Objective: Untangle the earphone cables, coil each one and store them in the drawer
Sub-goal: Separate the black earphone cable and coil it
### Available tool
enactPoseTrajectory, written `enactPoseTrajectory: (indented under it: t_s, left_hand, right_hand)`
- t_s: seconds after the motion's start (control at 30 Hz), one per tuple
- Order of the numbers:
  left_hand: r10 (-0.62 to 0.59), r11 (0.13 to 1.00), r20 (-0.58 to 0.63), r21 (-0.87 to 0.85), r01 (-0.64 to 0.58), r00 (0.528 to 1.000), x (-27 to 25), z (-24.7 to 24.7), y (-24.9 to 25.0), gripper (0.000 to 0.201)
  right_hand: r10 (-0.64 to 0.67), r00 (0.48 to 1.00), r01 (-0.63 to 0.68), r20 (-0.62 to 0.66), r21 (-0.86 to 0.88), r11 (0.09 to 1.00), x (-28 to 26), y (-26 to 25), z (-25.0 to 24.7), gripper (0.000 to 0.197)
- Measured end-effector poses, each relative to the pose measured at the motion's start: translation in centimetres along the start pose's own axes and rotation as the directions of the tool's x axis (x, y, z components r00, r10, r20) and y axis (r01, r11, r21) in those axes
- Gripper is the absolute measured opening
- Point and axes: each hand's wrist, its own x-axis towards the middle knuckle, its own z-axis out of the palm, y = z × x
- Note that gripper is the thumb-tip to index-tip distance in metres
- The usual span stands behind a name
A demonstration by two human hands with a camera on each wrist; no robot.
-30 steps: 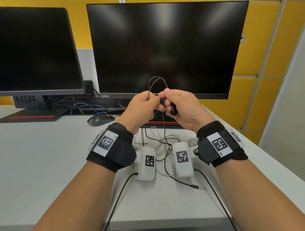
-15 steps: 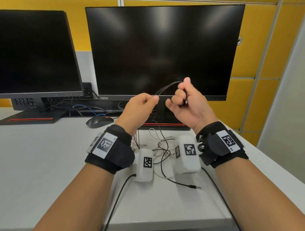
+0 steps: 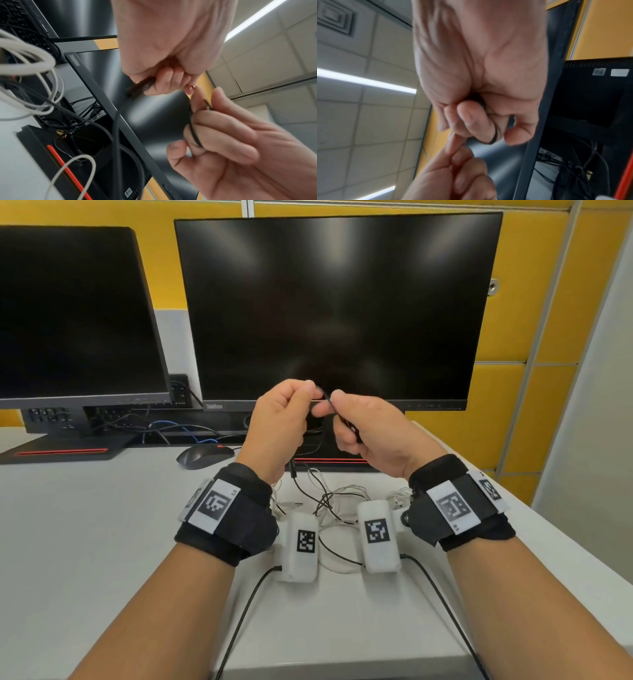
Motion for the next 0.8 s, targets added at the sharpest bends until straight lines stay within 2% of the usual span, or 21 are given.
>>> enactPoseTrajectory:
  t_s: [0.1,0.2,0.27,0.3,0.37,0.43,0.5,0.57,0.67,0.73,0.8]
  left_hand:
    - [-0.060,0.997,0.024,0.054,0.059,0.998,0.2,0.0,-0.7,0.027]
    - [-0.162,0.985,0.150,0.089,0.149,0.975,0.1,0.3,-0.8,0.027]
    - [-0.201,0.977,0.189,0.115,0.182,0.961,-0.1,0.3,-0.6,0.024]
    - [-0.216,0.972,0.204,0.136,0.191,0.955,-0.2,0.3,-0.5,0.025]
    - [-0.230,0.966,0.257,0.175,0.189,0.939,-0.3,0.2,-0.4,0.028]
    - [-0.205,0.973,0.318,0.165,0.159,0.926,-0.6,0.2,-0.1,0.028]
    - [-0.144,0.989,0.317,0.067,0.130,0.937,-0.6,0.4,0.2,0.027]
    - [-0.103,0.992,0.249,-0.043,0.117,0.963,-0.4,0.4,0.3,0.027]
    - [-0.091,0.987,0.165,-0.113,0.110,0.982,-0.1,0.1,0.0,0.026]
    - [-0.102,0.988,0.178,-0.093,0.120,0.979,0.0,0.1,-0.2,0.025]
    - [-0.135,0.985,0.240,-0.075,0.157,0.961,-0.2,0.4,-0.2,0.025]
  right_hand:
    - [-0.056,0.994,0.043,0.094,0.131,0.990,-0.5,-0.3,0.4,0.035]
    - [-0.138,0.990,0.142,-0.040,0.364,0.920,-0.5,-0.7,0.4,0.038]
    - [-0.157,0.977,0.204,-0.145,0.411,0.888,-0.3,-0.5,0.1,0.036]
    - [-0.158,0.968,0.220,-0.195,0.358,0.907,-0.2,-0.4,0.0,0.034]
    - [-0.172,0.938,0.200,-0.300,0.064,0.978,0.2,0.0,0.0,0.029]
    - [-0.210,0.918,0.141,-0.337,-0.217,0.966,0.5,0.3,0.1,0.026]
    - [-0.230,0.930,0.134,-0.287,-0.320,0.938,0.4,0.3,0.3,0.029]
    - [-0.171,0.963,0.099,-0.208,-0.317,0.943,0.1,0.2,0.4,0.038]
    - [-0.022,0.995,0.005,-0.098,-0.175,0.984,-0.5,-0.4,0.4,0.041]
    - [-0.007,0.999,0.010,-0.050,0.067,0.998,-0.6,-0.9,0.5,0.039]
    - [-0.059,0.996,0.078,-0.066,0.342,0.936,-0.7,-1.4,0.6,0.038]
